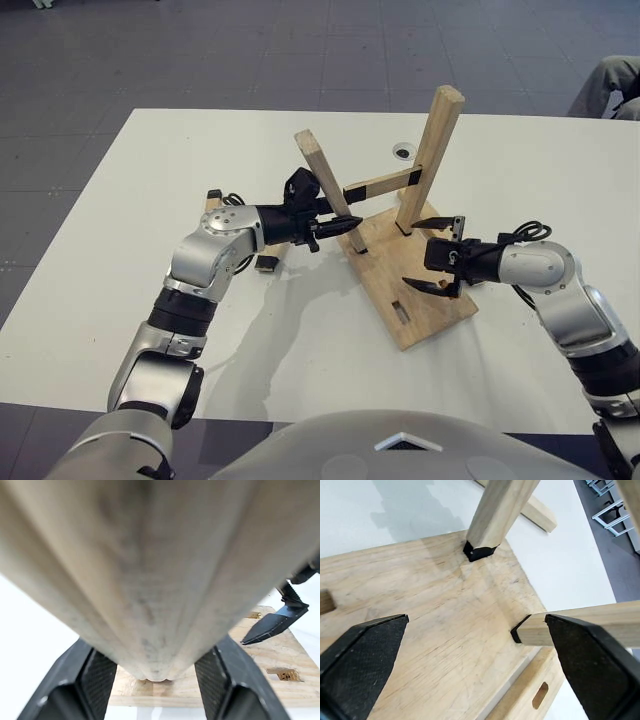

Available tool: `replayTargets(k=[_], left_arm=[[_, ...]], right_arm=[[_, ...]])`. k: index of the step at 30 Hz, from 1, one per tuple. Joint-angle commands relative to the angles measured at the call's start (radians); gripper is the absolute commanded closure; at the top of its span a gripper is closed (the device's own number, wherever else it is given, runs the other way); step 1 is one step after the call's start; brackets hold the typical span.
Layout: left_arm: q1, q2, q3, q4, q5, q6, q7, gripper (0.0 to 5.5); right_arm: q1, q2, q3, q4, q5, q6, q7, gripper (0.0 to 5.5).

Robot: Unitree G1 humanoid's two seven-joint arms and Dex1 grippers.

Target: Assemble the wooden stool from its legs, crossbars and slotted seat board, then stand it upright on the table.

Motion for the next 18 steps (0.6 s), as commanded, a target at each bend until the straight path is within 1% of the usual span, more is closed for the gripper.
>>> replayTargets(k=[1,10,18], left_arm=[[0.067,0.037,-0.049,0.083,0.059,0.114,-0.016,3.45],[0.03,0.047,-0.041,0.119,0.039,0.158,-0.066,3.45],[0.011,0.056,-0.114,0.123,0.076,0.156,-0.101,3.45]], right_arm=[[0.01,-0.048,-0.014,-0.002,0.007,0.003,0.026,0.45],[0.006,-0.063,0.01,0.008,0.007,-0.017,0.043,0.45],[0.003,-0.058,0.02,0.007,0.002,-0.018,0.043,0.45]])
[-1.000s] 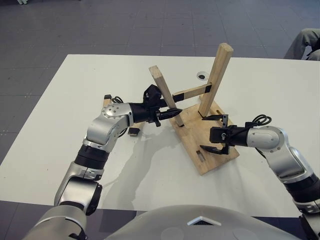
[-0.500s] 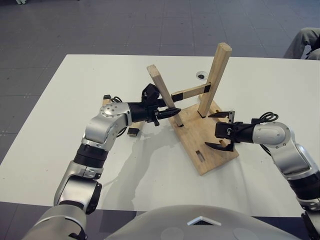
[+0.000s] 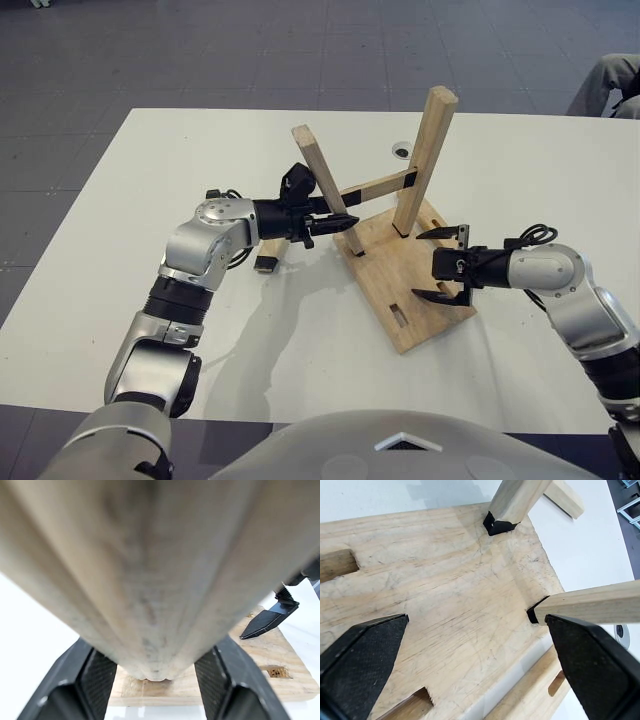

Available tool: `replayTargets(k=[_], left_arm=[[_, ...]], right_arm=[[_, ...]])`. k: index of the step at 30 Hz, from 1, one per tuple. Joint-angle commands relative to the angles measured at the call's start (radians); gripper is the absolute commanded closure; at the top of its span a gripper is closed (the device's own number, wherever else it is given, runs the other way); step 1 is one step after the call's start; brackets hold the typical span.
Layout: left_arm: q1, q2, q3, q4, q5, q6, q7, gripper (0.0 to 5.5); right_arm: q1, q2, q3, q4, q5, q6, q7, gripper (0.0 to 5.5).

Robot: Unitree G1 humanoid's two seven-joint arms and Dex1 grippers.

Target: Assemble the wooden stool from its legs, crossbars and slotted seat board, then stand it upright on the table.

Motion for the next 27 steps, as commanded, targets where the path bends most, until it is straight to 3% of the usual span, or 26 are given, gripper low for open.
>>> replayTargets(k=[1,6,10,15,20,23,27], left_arm=[[0.07,0.038,-0.115,0.049,0.11,0.087,-0.024,3.45],[0.075,0.051,-0.192,0.019,0.165,0.061,-0.027,3.45],[0.073,0.076,-0.186,-0.054,0.109,0.124,-0.042,3.45],[0.069,0.071,-0.173,-0.033,0.107,0.118,-0.035,3.45],[0.085,0.069,-0.165,-0.035,0.11,0.107,-0.02,3.45],[0.098,0.066,-0.166,-0.042,0.11,0.103,-0.011,3.45],[0.089,0.053,-0.168,-0.032,0.116,0.095,-0.006,3.45]], right_arm=[[-0.005,-0.005,0.011,0.011,-0.014,0.002,-0.001,0.45],[0.002,0.009,0.007,-0.005,-0.014,0.016,-0.024,0.45],[0.008,0.014,0.004,-0.015,-0.004,0.034,-0.034,0.45],[-0.033,0.04,-0.035,-0.073,0.061,0.118,-0.026,1.42],[-0.096,-0.007,-0.117,-0.269,0.276,0.345,0.09,2.32],[-0.252,0.12,-0.202,-0.289,0.369,0.471,-0.039,2.98],[-0.327,0.293,-0.145,-0.232,0.256,0.461,-0.313,2.98]])
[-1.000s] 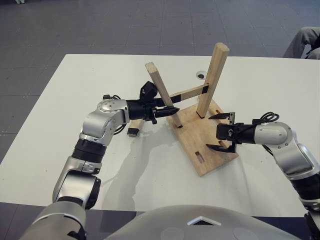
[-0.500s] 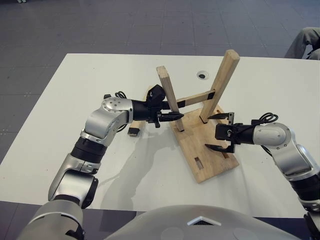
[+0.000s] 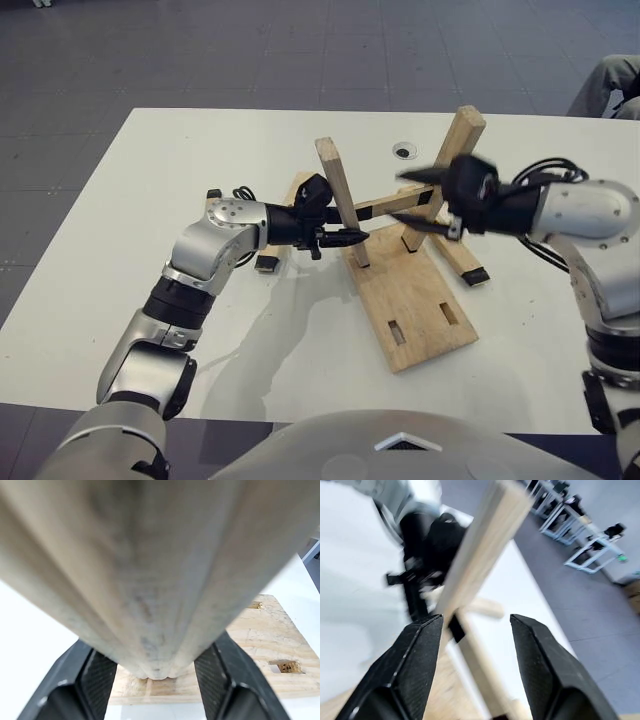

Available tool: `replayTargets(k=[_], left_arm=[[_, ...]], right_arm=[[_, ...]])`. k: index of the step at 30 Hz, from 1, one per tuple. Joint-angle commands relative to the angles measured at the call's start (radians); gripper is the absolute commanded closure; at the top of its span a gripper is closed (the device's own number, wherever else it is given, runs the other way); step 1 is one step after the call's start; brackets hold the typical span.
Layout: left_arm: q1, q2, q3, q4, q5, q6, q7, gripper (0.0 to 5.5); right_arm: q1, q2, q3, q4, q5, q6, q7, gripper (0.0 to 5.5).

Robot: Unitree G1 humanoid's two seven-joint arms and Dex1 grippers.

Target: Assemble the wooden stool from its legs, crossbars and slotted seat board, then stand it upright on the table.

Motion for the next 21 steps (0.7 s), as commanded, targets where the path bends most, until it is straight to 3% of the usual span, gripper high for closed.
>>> replayTargets(k=[1,5,10,13,16,21], left_arm=[[0.085,0.02,-0.088,0.066,0.094,0.086,0.006,3.45],[0.078,0.021,-0.098,0.069,0.105,0.078,0.001,3.45],[0.089,0.03,-0.09,0.067,0.104,0.074,0.008,3.45],[0.097,0.029,-0.085,0.063,0.102,0.072,0.015,3.45],[0.097,0.028,-0.084,0.063,0.102,0.07,0.017,3.45],[0.09,0.027,-0.096,0.066,0.108,0.068,0.008,3.45]], right_arm=[[-0.012,0.105,0.085,0.048,-0.112,-0.024,-0.188,2.98],[0.047,0.202,0.069,0.044,-0.034,0.075,-0.252,2.98],[0.113,-0.001,-0.121,-0.048,0.332,0.325,0.034,2.98],[0.144,-0.219,-0.162,0.085,0.313,0.283,0.158,2.98],[0.056,-0.215,-0.142,0.315,0.18,0.204,0.022,2.98],[-0.114,-0.059,-0.164,0.717,-0.047,0.032,-0.389,2.98]])
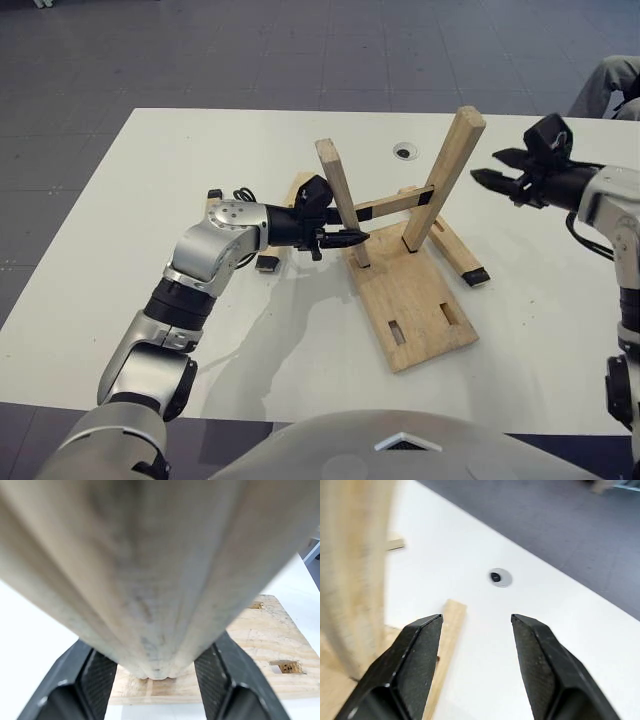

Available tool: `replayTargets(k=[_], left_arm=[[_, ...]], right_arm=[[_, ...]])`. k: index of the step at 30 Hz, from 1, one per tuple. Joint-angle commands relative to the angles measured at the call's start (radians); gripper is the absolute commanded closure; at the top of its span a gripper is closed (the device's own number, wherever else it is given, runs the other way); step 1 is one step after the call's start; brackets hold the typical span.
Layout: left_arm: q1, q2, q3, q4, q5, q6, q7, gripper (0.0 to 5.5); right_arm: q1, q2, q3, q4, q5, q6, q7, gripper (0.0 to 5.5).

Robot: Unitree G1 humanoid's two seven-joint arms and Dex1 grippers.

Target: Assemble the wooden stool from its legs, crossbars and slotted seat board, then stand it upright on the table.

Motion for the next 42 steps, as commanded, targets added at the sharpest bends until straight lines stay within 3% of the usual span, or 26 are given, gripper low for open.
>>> replayTargets(k=[1,4,7,9,11,14,21,30,34,36,39,42], left_arm=[[0.082,0.028,-0.097,0.063,0.108,0.081,0.004,3.45],[0.072,0.024,-0.1,0.071,0.111,0.078,0.001,3.45],[0.068,0.022,-0.101,0.073,0.111,0.077,0.001,3.45],[0.068,0.024,-0.104,0.072,0.112,0.076,-0.002,3.45],[0.067,0.026,-0.107,0.073,0.113,0.075,-0.005,3.45],[0.065,0.027,-0.112,0.076,0.115,0.073,-0.009,3.45],[0.085,0.03,-0.11,0.063,0.117,0.068,-0.014,3.45],[0.119,0.032,-0.071,0.025,0.098,0.082,0.036,3.45],[0.143,0.03,-0.059,0.003,0.088,0.091,0.059,3.45],[0.147,0.027,-0.058,-0.003,0.086,0.096,0.063,3.45],[0.14,0.022,-0.063,0.001,0.088,0.098,0.062,3.45],[0.135,0.022,-0.069,-0.001,0.091,0.101,0.055,3.45]], right_arm=[[-0.125,0.102,-0.061,0.32,-0.118,-0.127,-0.288,2.98],[-0.188,0.13,-0.122,0.535,-0.156,-0.2,-0.446,2.98],[-0.187,0.183,-0.083,0.556,-0.17,-0.206,-0.453,2.98],[-0.12,0.259,0.033,0.288,-0.063,-0.059,-0.324,2.98],[-0.074,0.281,0.16,-0.148,0.214,0.168,-0.14,2.98],[-0.104,0.27,0.13,-0.403,0.468,0.343,-0.032,2.98],[-0.054,0.164,0.173,-0.261,0.152,0.245,-0.163,2.98],[0.242,0.076,-0.063,-0.243,-0.087,0.243,-0.434,2.98],[0.251,0.308,-0.251,-0.236,-0.036,0.335,-0.556,2.98],[0.22,0.424,-0.233,-0.278,0.005,0.387,-0.571,2.98],[0.212,0.507,-0.035,-0.47,0.281,0.536,-0.338,2.98],[0.244,0.347,0.058,-0.71,0.577,0.604,-0.019,2.98]])
